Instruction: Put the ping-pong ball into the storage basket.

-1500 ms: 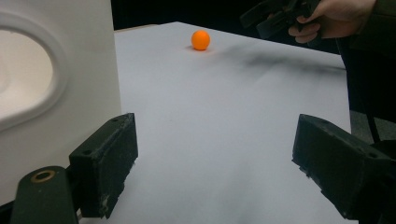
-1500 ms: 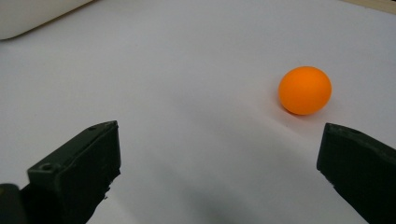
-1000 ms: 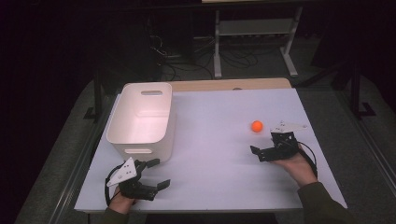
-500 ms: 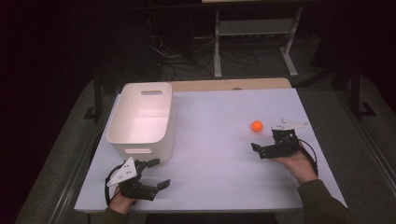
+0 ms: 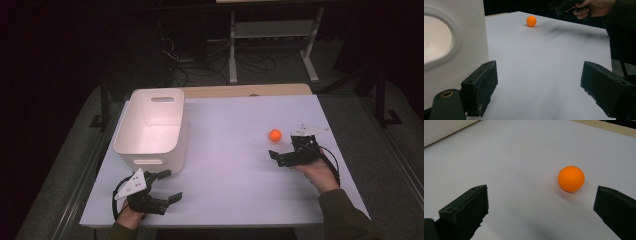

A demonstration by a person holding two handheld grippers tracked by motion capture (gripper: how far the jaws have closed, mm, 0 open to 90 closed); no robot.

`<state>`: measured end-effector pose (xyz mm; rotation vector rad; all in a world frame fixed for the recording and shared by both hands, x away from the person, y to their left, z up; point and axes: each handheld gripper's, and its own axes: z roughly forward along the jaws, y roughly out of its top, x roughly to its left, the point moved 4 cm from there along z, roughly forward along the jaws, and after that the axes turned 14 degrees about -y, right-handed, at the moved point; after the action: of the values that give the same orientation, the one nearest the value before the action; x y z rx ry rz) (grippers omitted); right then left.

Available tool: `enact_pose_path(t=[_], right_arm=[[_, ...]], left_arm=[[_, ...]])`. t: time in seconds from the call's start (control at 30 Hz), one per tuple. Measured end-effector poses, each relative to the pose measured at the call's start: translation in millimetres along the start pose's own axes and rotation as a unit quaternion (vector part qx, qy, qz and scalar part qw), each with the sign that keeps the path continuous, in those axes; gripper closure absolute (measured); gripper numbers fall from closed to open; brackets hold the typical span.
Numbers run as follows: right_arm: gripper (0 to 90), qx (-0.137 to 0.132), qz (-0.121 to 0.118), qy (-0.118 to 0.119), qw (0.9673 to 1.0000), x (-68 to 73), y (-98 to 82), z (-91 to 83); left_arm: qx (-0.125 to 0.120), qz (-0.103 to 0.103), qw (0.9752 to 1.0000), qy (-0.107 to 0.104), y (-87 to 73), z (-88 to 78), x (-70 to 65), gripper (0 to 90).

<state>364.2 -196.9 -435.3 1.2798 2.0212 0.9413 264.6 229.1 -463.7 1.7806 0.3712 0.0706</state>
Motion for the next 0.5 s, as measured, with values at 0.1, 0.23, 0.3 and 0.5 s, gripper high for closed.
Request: enact_pose_path(t=[0.1, 0.23, 0.3, 0.5], right_arm=[[0.0, 0.0, 0.0, 0.001, 1.0, -0.9, 0.7, 1.0], [0.0, 0.002, 0.001, 0.001, 1.0, -1.6, 1.0, 2.1], [0.0, 0.002, 0.001, 0.001, 1.0, -2.0, 1.2, 3.1], [0.0, 0.001, 0.001, -0.001, 1.0, -3.6, 6.0, 4.8]], left_arm=[[0.0, 0.0, 1.0, 0.0, 0.0, 0.0, 0.1, 14.0], [0.0, 0.0, 1.0, 0.0, 0.0, 0.0, 0.0, 14.0], [0.0, 0.0, 1.0, 0.0, 0.0, 0.0, 0.1, 14.0], [0.0, 0.0, 1.0, 0.0, 0.0, 0.1, 0.1, 14.0]])
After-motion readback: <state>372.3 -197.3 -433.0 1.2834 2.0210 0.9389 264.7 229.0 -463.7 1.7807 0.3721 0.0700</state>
